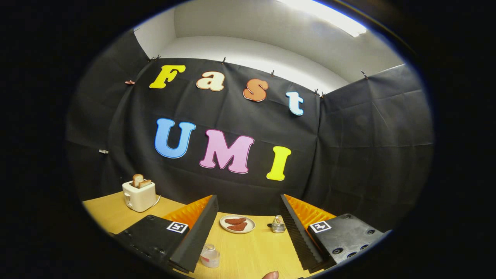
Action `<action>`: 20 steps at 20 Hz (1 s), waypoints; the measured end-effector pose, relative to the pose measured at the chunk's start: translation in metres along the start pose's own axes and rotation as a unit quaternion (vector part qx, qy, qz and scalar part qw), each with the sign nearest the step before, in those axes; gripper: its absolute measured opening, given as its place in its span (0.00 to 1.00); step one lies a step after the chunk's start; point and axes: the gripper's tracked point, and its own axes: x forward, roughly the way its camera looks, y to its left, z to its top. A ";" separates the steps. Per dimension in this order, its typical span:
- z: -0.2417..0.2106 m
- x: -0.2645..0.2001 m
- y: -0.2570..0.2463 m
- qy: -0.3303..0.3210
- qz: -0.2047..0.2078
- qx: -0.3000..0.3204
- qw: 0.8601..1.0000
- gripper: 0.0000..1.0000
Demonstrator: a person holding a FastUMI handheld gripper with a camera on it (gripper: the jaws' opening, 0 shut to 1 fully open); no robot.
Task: Take the bottle from table, then pour the juice into the cup, finally place the bottle on the coaster
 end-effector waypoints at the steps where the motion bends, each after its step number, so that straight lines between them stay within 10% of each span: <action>1: 0.002 -0.001 0.003 -0.003 0.004 0.004 1.000 0.97; 20: -0.072 -0.005 0.030 0.005 0.053 0.046 0.998 0.97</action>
